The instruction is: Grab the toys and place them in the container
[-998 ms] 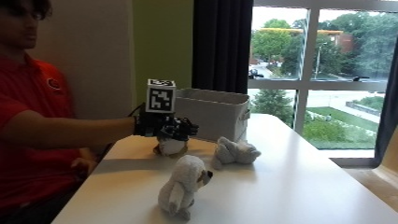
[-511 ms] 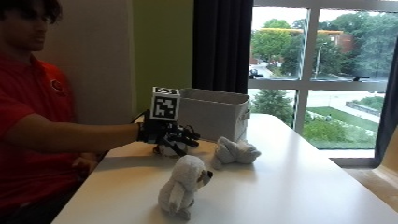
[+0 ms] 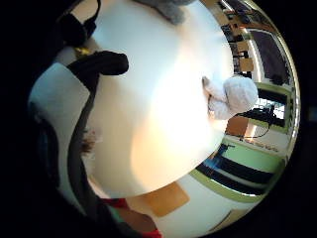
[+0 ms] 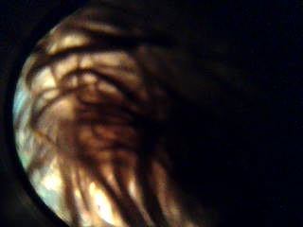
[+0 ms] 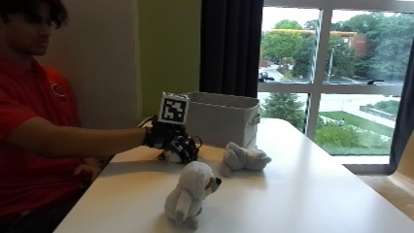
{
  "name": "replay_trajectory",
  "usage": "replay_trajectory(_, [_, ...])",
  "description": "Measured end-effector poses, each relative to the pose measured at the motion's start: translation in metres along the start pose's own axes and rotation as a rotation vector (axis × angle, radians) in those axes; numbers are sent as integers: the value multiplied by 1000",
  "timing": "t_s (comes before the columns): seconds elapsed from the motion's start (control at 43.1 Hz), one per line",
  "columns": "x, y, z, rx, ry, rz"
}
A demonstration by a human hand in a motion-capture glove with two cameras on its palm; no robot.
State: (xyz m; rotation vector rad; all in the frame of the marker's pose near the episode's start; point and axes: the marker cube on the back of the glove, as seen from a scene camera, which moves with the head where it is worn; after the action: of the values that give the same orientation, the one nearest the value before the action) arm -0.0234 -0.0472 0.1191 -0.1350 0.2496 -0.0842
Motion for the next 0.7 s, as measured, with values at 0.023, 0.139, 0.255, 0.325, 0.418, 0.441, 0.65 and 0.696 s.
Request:
replay_trajectory(0.023, [1, 0, 0, 6, 10, 6])
replay_trajectory(0.139, [-4, 0, 0, 46, -31, -21])
replay_trajectory(0.255, [5, -2, 1, 137, 19, -48])
replay_trajectory(0.325, [2, -3, 2, 223, -3, -78])
replay_trajectory(0.418, [4, -8, 5, 327, 44, -67])
replay_trajectory(0.441, [4, -9, 4, 347, 37, -64])
replay_trajectory(0.65, [9, -21, -4, 469, -7, -50])
replay_trajectory(0.696, [7, -21, -6, 465, -54, -62])
